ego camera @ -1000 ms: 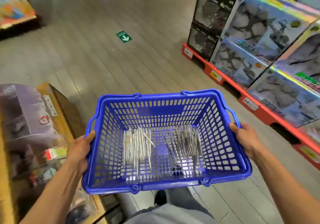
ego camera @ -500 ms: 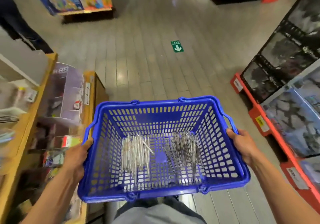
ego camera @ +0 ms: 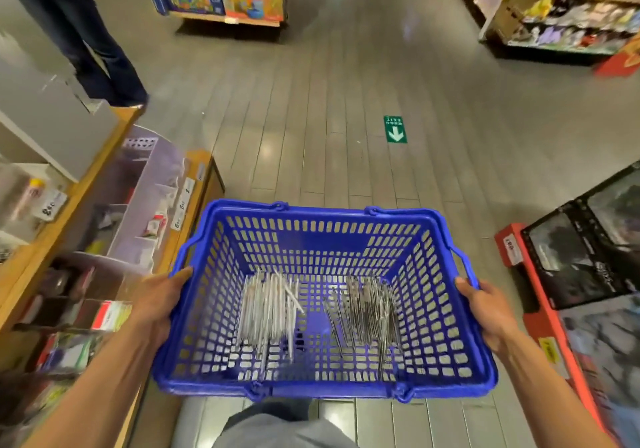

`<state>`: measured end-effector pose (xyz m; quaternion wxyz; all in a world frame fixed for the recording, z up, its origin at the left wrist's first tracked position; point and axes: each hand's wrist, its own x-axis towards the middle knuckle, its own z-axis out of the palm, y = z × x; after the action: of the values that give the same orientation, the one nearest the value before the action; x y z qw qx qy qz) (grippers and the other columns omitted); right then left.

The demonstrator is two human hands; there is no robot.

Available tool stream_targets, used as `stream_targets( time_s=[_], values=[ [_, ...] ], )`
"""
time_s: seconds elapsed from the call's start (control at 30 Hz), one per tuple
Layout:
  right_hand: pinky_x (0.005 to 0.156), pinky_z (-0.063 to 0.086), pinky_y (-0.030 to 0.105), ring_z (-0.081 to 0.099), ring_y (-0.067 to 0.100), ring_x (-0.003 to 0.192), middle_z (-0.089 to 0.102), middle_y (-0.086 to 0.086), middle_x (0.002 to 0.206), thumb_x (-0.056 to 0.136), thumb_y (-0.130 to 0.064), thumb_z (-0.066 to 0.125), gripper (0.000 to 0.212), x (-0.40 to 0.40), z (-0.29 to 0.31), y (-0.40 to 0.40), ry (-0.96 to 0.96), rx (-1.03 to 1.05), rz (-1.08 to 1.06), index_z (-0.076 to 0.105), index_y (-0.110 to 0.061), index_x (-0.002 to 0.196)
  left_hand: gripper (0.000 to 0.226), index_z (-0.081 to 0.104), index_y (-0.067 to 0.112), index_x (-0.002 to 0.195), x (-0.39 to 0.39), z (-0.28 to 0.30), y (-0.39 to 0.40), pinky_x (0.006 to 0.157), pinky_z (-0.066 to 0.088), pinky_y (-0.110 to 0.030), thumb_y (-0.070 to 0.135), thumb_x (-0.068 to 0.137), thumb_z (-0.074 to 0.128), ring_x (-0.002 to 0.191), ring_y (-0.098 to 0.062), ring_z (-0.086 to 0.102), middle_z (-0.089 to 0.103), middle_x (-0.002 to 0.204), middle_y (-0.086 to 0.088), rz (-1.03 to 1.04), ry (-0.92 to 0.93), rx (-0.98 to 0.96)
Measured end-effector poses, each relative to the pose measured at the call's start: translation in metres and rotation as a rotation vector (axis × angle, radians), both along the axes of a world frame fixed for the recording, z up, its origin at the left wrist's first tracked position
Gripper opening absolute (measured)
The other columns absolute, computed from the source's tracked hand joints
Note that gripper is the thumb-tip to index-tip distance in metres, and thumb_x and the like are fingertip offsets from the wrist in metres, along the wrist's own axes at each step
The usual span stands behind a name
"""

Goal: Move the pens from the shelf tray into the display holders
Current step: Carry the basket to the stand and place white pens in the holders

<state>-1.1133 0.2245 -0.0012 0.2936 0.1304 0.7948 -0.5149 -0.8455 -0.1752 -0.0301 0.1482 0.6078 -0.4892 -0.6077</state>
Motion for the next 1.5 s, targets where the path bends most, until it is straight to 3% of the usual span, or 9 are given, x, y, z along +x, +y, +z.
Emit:
stream_targets(
  time_s=[0.1, 0.23, 0.47, 0.73, 0.83, 1.0, 1.3, 1.5],
  values=[
    [0.056, 0.059, 0.042, 0.073, 0.038, 0.072, 0.074, 0.019, 0.081, 0.099, -0.029, 0.055, 0.021, -0.044, 0.003, -0.028, -0.031, 0.014, -0.022, 0.059, -0.008, 0.101, 0.025, 0.068, -0.001, 0.088, -0.048, -0.001, -0.035, 0.062, 0.058, -0.058, 0.024, 0.088, 0.072, 0.057, -0.032, 0.068, 0.072, 0.073, -0.022, -0.024, -0.007, 0.071],
    [0.064, 0.059, 0.045, 0.073, 0.039, 0.072, 0.074, 0.019, 0.082, 0.098, -0.03, 0.056, 0.023, -0.096, 0.012, -0.064, 0.008, 0.018, -0.048, 0.059, -0.007, 0.104, 0.025, 0.067, 0.003, 0.078, -0.114, 0.005, -0.081, 0.047, 0.056, -0.041, 0.026, 0.087, 0.073, 0.045, -0.029, 0.067, 0.071, 0.06, -0.014, -0.058, 0.006, 0.033],
    [0.054, 0.058, 0.039, 0.073, 0.036, 0.07, 0.075, 0.016, 0.079, 0.098, -0.03, 0.056, 0.02, -0.189, 0.021, -0.125, 0.025, 0.007, -0.085, 0.057, -0.011, 0.103, 0.023, 0.068, 0.004, 0.079, -0.224, 0.02, -0.157, 0.044, 0.054, -0.036, 0.025, 0.084, 0.075, 0.044, -0.025, 0.067, 0.071, 0.06, -0.012, -0.074, 0.003, -0.016],
    [0.06, 0.057, 0.038, 0.073, 0.034, 0.067, 0.075, 0.016, 0.077, 0.099, -0.03, 0.055, 0.025, -0.328, -0.012, -0.216, 0.037, 0.006, 0.004, 0.062, -0.007, 0.102, 0.025, 0.069, 0.001, 0.087, -0.338, 0.013, -0.233, 0.044, 0.051, -0.032, 0.026, 0.086, 0.073, 0.04, -0.023, 0.062, 0.069, 0.057, -0.012, -0.021, -0.031, -0.033],
    [0.064, 0.057, 0.041, 0.073, 0.034, 0.067, 0.075, 0.016, 0.077, 0.098, -0.03, 0.056, 0.024, -0.388, -0.022, -0.252, 0.031, 0.002, 0.032, 0.064, -0.008, 0.103, 0.027, 0.068, -0.001, 0.092, -0.38, 0.013, -0.254, 0.046, 0.053, -0.035, 0.025, 0.087, 0.071, 0.045, -0.027, 0.064, 0.071, 0.062, -0.016, 0.022, -0.042, -0.029],
    [0.067, 0.059, 0.049, 0.073, 0.039, 0.072, 0.074, 0.019, 0.082, 0.098, -0.034, 0.054, 0.028, -0.484, -0.011, -0.325, -0.013, 0.001, 0.18, 0.06, -0.008, 0.106, 0.022, 0.069, 0.0, 0.084, -0.436, 0.022, -0.293, 0.039, 0.051, -0.032, 0.021, 0.088, 0.07, 0.04, -0.024, 0.063, 0.07, 0.057, -0.013, 0.126, -0.044, -0.055],
    [0.074, 0.057, 0.061, 0.072, 0.042, 0.073, 0.073, 0.022, 0.083, 0.099, -0.033, 0.054, 0.029, -0.624, 0.007, -0.474, 0.031, 0.075, 0.376, 0.061, -0.006, 0.107, 0.024, 0.069, 0.002, 0.078, -0.506, 0.01, -0.372, 0.041, 0.05, -0.032, 0.023, 0.089, 0.07, 0.039, -0.025, 0.062, 0.07, 0.059, -0.017, 0.323, -0.022, 0.002],
    [0.072, 0.058, 0.057, 0.072, 0.041, 0.072, 0.074, 0.021, 0.082, 0.099, -0.033, 0.054, 0.028, -0.681, 0.003, -0.577, 0.04, 0.09, 0.406, 0.06, -0.006, 0.106, 0.022, 0.069, 0.003, 0.08, -0.555, -0.008, -0.456, 0.058, 0.058, -0.046, 0.024, 0.088, 0.07, 0.046, -0.029, 0.063, 0.07, 0.064, -0.019, 0.354, 0.002, 0.053]
  ],
)
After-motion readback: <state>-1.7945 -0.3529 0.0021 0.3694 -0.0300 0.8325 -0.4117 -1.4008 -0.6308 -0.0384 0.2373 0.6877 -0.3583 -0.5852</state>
